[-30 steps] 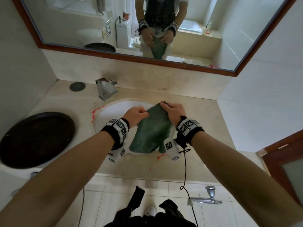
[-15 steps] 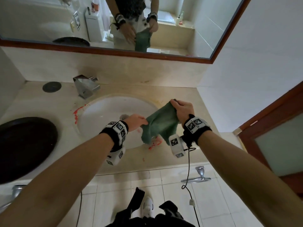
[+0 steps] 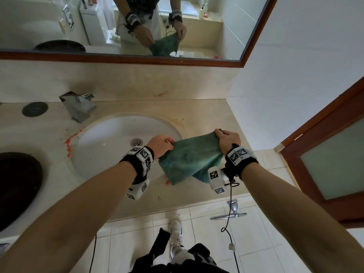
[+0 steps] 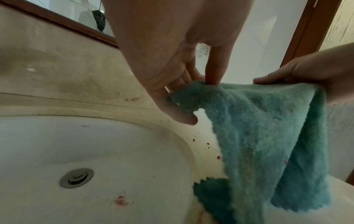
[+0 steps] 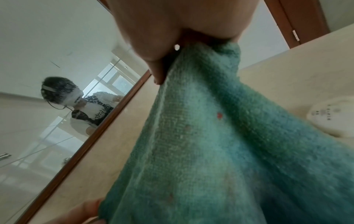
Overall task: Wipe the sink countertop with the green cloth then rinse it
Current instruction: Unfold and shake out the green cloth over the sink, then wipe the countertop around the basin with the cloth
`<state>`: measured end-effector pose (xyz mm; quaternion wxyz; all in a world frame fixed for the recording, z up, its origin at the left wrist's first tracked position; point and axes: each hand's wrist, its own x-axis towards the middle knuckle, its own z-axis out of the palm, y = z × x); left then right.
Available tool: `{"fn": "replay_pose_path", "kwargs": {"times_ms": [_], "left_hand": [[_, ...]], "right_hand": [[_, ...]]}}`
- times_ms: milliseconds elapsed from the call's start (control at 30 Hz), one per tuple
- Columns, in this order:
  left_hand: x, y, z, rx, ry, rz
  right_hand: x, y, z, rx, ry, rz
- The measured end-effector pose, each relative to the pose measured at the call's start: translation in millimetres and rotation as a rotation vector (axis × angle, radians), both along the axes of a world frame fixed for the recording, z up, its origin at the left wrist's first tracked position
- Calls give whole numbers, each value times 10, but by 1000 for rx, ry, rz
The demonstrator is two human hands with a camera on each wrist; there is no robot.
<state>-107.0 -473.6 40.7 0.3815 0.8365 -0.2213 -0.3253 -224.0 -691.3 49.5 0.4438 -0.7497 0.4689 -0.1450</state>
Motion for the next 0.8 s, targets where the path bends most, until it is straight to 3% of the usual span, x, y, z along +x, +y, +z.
{"fn": "replay_pose_path", "kwargs": {"times_ms": [367, 533, 633, 800], "left_hand": [[473, -639, -361, 106, -87, 159], [651, -801, -521, 148, -55, 156], [699, -841, -597, 174, -38, 147], [751, -821, -706, 194, -2, 163]], "right_hand": [[695, -647, -434, 82, 74, 79], [950, -676, -631, 13, 208, 184], [975, -521, -755, -144, 357, 339], [911, -124, -970, -278, 525, 750]]}}
